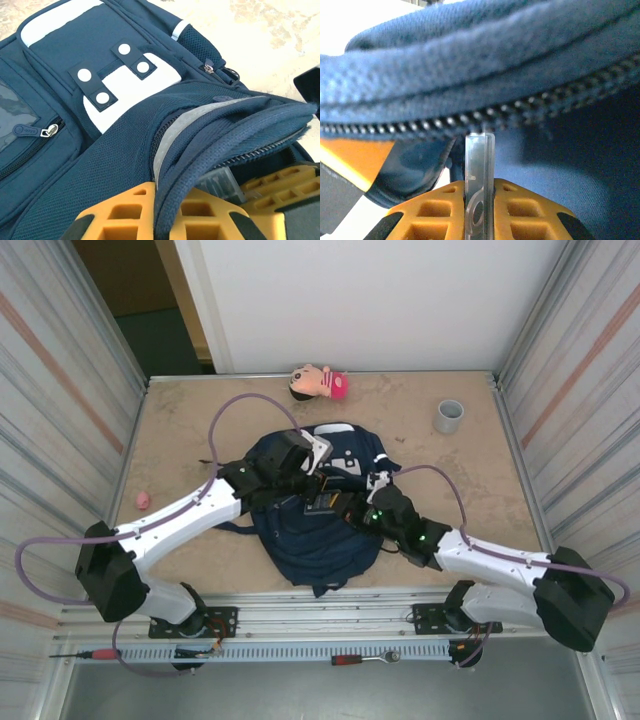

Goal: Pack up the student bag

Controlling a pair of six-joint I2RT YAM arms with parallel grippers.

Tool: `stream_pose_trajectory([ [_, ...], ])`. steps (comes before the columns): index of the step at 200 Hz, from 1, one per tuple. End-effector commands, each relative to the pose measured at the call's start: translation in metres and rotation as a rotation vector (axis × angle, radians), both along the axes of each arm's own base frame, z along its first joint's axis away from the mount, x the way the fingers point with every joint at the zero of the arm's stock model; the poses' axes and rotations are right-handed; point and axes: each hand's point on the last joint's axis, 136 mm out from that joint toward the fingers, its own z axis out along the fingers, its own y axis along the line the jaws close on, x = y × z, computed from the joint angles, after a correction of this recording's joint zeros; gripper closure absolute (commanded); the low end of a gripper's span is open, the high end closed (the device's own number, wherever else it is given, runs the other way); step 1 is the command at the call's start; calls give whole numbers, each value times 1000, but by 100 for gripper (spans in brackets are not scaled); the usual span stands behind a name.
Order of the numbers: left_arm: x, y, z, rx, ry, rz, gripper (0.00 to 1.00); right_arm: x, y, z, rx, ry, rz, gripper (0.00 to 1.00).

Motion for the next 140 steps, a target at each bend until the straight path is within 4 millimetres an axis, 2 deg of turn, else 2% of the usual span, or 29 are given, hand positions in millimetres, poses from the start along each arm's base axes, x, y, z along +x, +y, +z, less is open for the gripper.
stream_pose_trajectory([
  [1, 7, -14, 55, -172, -103, 0, 100, 20, 4, 21, 61, -17, -47, 90],
  [25, 8, -12, 53, -169, -103, 5, 100, 19, -9, 5, -28, 34, -72, 68],
  [48, 9, -9, 46, -153, -96, 16, 100, 12, -28, -2, -103, 61, -91, 57],
  [76, 9, -5, 36, -131, -87, 24, 100, 0, -54, -6, -198, 68, -98, 55],
  [79, 9, -4, 35, -129, -86, 26, 100, -2, -57, 1, -194, 51, -96, 55],
  [111, 6, -4, 23, -129, -74, 9, 100, -17, -83, 21, -328, -48, -25, 52],
  [121, 2, -7, 21, -136, -61, -19, 91, -19, -88, 31, -371, -90, 5, 51],
  [140, -11, -14, 22, -167, -28, -95, 61, -19, -98, 45, -471, -158, 52, 49],
])
